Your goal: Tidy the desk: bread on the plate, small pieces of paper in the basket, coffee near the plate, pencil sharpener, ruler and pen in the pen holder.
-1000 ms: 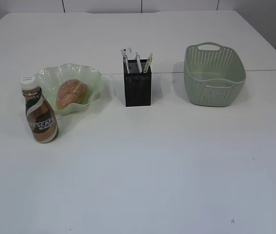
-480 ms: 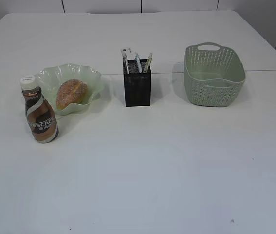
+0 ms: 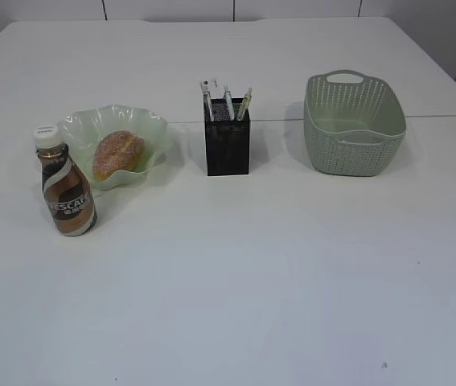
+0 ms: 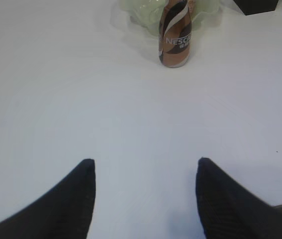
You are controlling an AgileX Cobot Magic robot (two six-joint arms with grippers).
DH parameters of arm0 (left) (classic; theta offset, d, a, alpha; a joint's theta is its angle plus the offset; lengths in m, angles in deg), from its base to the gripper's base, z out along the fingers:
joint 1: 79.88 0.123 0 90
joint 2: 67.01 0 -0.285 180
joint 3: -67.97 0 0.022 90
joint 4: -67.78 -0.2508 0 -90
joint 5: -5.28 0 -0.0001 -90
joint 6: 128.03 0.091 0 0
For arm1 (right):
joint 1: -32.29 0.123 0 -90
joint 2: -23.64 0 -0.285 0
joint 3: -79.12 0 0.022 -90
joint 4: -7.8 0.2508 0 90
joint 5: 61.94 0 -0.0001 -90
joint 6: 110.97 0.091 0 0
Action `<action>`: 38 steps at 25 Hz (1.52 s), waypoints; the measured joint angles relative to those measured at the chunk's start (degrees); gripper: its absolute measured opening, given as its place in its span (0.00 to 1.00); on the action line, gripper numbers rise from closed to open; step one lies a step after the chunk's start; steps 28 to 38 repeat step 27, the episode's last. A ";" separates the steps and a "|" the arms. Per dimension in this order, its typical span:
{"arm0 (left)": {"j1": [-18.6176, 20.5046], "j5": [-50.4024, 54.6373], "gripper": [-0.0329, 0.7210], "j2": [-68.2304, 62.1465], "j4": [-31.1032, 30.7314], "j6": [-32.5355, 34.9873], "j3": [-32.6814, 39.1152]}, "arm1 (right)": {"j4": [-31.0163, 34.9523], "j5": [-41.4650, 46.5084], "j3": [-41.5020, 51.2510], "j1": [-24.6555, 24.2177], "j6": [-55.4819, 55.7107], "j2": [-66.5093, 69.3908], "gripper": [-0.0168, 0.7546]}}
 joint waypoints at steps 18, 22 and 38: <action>1.79 -0.09 0.64 0.00 0.00 0.00 0.00 | -0.13 0.00 0.00 -0.94 0.10 0.00 0.67; 1.79 -0.09 0.64 0.00 0.00 0.00 0.00 | -0.13 0.00 0.00 -0.94 0.10 0.00 0.67; 1.79 -0.11 0.64 0.00 0.00 0.00 0.00 | -0.13 -0.22 0.00 -0.94 0.10 0.00 0.67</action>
